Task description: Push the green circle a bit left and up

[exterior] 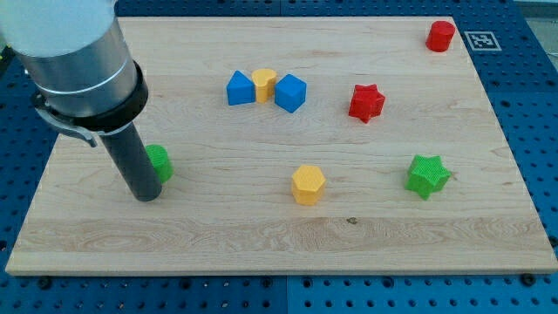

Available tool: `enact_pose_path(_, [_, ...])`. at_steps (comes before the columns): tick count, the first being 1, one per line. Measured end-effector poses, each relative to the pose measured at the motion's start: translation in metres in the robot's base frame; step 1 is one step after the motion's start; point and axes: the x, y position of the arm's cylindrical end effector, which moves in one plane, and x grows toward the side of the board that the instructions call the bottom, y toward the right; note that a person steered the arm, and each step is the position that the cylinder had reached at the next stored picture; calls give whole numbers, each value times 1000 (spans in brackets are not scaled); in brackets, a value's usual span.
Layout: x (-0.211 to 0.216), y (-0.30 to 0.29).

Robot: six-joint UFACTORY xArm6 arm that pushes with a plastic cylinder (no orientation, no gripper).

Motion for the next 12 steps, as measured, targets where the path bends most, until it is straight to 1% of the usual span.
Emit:
enact_pose_path(3, [-13,21])
enact_pose_path(4, [-24,2])
enact_pose_path(6, [-71,-11])
enact_pose_path(7, [-83,-14])
enact_pose_path(10, [-86,-14])
enact_pose_path(12, [-109,-17])
